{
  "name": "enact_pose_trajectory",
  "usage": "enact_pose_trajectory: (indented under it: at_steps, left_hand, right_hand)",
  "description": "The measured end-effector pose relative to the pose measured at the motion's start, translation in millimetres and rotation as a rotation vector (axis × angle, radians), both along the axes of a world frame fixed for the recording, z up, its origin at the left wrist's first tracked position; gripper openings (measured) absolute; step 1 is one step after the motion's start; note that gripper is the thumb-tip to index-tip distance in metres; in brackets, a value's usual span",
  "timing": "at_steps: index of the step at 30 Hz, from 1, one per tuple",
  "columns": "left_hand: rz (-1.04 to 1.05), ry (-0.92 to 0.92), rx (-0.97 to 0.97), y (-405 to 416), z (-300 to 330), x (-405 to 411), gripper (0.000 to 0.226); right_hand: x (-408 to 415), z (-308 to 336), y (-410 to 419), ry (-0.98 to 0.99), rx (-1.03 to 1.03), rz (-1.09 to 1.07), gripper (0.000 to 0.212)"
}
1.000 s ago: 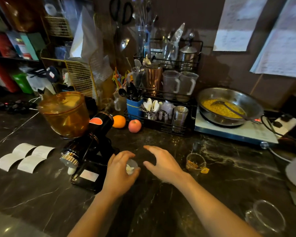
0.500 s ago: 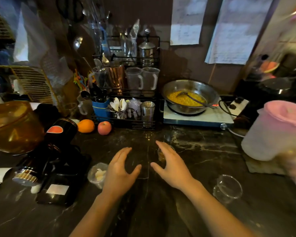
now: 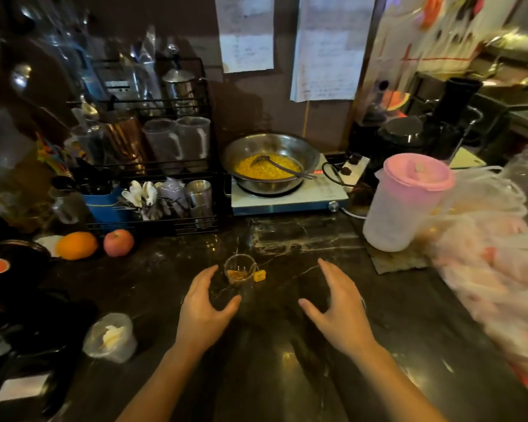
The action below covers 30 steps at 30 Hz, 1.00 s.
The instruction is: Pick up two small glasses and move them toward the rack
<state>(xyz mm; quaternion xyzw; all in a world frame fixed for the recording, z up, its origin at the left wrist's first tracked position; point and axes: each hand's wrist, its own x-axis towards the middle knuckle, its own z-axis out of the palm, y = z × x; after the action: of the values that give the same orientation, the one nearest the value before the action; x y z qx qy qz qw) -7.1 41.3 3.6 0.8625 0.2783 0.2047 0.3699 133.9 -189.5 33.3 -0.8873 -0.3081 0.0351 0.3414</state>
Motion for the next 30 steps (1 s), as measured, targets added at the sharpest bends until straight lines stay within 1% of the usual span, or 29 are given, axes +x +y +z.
enact_pose_trajectory:
  at_steps: [5,11,19,22,27,30]
  left_hand:
    - [-0.038,0.001,-0.036,-5.5,-4.7,23.2,0.086]
    - [0.009,0.016,-0.053,-2.1,-11.7,48.6,0.090]
    - [0.018,0.044,-0.133,3.7,-17.2,75.5,0.101]
    - [0.016,0.047,-0.145,6.9,-22.4,81.7,0.104]
    - [0.023,0.065,-0.161,12.7,-27.1,89.1,0.103]
    - [0.030,0.073,-0.145,12.9,-28.0,91.9,0.099]
  right_hand:
    - [15.5,-11.1,-26.1,-0.013,-0.054,-0.092,0.090]
    - [24.4,-30.8,-42.0,-0.014,-0.139,-0.133,0.094]
    - [29.3,-43.8,-39.6,0.154,-0.060,-0.158,0.098]
    - [31.3,-46.7,-36.4,0.196,-0.058,-0.170,0.094]
    - [31.3,-52.2,-32.7,0.169,-0.070,-0.188,0.077]
    - [30.4,-51.8,-30.8,0.177,-0.055,-0.203,0.074]
